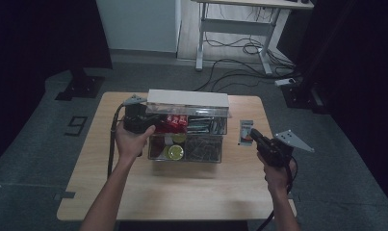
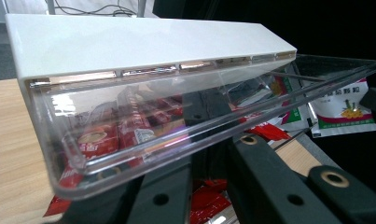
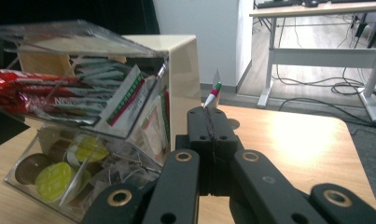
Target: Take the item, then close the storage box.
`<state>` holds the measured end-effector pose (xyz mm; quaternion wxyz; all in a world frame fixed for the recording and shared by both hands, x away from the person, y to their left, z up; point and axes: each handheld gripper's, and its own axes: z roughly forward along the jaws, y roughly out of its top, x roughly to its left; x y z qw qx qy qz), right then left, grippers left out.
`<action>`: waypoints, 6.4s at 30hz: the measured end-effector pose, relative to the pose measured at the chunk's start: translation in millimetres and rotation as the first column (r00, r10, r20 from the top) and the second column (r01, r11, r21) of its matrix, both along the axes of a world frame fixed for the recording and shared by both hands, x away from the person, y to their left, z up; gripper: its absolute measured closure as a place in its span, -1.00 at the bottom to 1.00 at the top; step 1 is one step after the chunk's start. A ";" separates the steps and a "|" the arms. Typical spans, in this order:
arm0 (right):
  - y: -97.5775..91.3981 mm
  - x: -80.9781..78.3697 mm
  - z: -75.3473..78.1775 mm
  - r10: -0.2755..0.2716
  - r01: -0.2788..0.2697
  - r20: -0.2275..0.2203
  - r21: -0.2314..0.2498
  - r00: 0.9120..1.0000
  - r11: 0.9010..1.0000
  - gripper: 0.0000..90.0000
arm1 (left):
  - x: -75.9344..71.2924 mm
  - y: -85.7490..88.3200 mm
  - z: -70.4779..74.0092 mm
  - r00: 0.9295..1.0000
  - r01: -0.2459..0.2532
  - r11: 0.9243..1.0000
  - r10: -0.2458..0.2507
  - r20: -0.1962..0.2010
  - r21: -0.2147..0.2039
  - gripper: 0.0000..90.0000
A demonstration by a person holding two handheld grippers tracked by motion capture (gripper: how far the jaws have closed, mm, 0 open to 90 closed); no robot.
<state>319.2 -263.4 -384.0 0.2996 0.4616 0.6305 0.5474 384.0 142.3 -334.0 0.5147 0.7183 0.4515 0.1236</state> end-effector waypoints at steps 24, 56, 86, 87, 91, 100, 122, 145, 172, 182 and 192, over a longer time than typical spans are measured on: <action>-5.2 8.6 -46.7 -0.009 0.009 -0.099 0.000 0.995 1.000 1.00 | 1.5 -1.6 -0.5 1.000 0.003 1.000 -0.003 -0.006 0.003 0.98; -10.3 16.8 -112.2 -0.038 0.042 -0.245 0.011 0.969 0.999 1.00 | 1.2 -1.5 -0.2 1.000 0.000 1.000 0.000 -0.006 0.005 0.97; -42.9 16.6 -151.5 -0.111 0.123 -0.347 0.011 0.931 0.992 0.99 | 0.5 -2.2 -1.4 1.000 -0.003 1.000 0.003 -0.006 0.004 0.97; -44.1 16.7 -152.7 -0.114 0.124 -0.348 0.007 0.930 0.992 0.99 | 0.5 -2.2 -1.5 1.000 -0.004 1.000 0.004 -0.006 0.004 0.97; -49.8 18.0 -159.3 -0.122 0.130 -0.373 -0.003 0.920 0.991 0.97 | 0.3 -2.3 -1.8 1.000 -0.004 1.000 0.004 -0.006 0.004 0.97; -52.4 20.5 -167.6 -0.145 0.140 -0.405 -0.042 0.903 0.989 0.92 | 0.1 -2.3 -2.3 1.000 -0.002 1.000 0.002 -0.006 0.007 0.97; -50.1 15.2 -162.6 -0.220 0.207 -0.349 -0.075 0.911 0.976 0.23 | 0.0 -1.6 -3.4 1.000 0.001 1.000 -0.001 -0.008 0.001 0.97; -38.9 10.0 -156.8 -0.135 0.113 -0.324 -0.085 0.937 0.990 0.26 | -7.3 3.3 -4.6 1.000 0.001 1.000 -0.001 0.000 -0.028 0.98; -42.6 8.2 -157.6 -0.131 0.120 -0.333 -0.053 0.934 0.991 0.36 | -32.1 9.9 -3.2 1.000 0.025 0.999 -0.024 0.016 -0.020 1.00; -41.1 8.1 -158.1 -0.119 0.110 -0.338 -0.047 0.933 0.993 0.36 | -38.2 11.0 -15.0 0.999 0.038 0.999 -0.038 0.002 -0.028 1.00; -40.5 7.9 -158.3 -0.114 0.107 -0.338 -0.040 0.934 0.993 0.37 | -42.7 9.6 -24.0 0.999 0.050 0.998 -0.050 -0.003 -0.031 1.00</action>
